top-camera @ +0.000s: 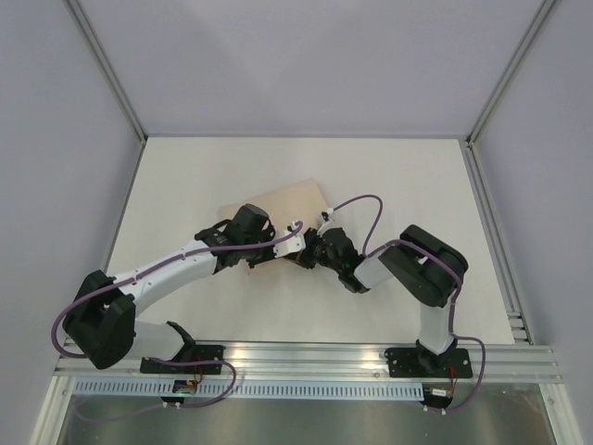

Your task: Prepare the surgical pack

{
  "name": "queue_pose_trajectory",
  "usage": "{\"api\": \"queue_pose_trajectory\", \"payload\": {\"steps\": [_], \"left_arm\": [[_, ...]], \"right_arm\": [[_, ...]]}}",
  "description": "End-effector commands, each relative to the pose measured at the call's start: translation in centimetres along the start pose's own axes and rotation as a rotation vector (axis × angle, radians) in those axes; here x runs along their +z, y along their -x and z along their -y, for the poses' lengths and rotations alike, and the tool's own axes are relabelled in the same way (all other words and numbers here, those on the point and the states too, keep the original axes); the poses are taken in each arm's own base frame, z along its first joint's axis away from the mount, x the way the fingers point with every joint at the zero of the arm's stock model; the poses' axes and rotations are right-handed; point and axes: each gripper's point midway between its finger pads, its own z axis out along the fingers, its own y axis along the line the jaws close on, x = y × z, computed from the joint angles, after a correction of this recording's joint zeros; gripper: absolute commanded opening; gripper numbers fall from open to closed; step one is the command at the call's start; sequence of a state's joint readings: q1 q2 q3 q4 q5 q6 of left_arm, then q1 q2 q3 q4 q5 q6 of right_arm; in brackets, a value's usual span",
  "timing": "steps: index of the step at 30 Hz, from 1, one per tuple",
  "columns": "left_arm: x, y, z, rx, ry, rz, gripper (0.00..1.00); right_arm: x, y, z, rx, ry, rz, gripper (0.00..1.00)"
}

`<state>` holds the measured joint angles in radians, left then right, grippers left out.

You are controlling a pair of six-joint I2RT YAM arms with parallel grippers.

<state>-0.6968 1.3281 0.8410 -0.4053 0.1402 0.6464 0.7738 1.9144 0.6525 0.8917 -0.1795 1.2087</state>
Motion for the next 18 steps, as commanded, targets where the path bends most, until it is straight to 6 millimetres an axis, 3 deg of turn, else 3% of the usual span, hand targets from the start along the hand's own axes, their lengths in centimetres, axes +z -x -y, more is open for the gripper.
{"api": "queue_pose_trajectory", "payload": {"steps": [1,6,13,18], "left_arm": [[-1.2,3.5,0.3,0.029,-0.038,0.129,0.04],[-1.4,3.4,-0.1,0.036,-0.015,0.122,0.04],[-1.5,3.3,-0.4,0.045,0.007,0.116,0.04],[-1.8,3.5,-0.5,0.051,0.013,0.125,0.04]], "right_arm": [[1.3,5.6,-4.9,-0.015,0.144,0.240,0.00],[0.4,5.5,-6.8,-0.008,0.191,0.226,0.00],[0.5,4.7,-6.1,0.045,0.200,0.189,0.00],[1.4,5.1,-7.0,0.004,0.221,0.191,0.01]]}}
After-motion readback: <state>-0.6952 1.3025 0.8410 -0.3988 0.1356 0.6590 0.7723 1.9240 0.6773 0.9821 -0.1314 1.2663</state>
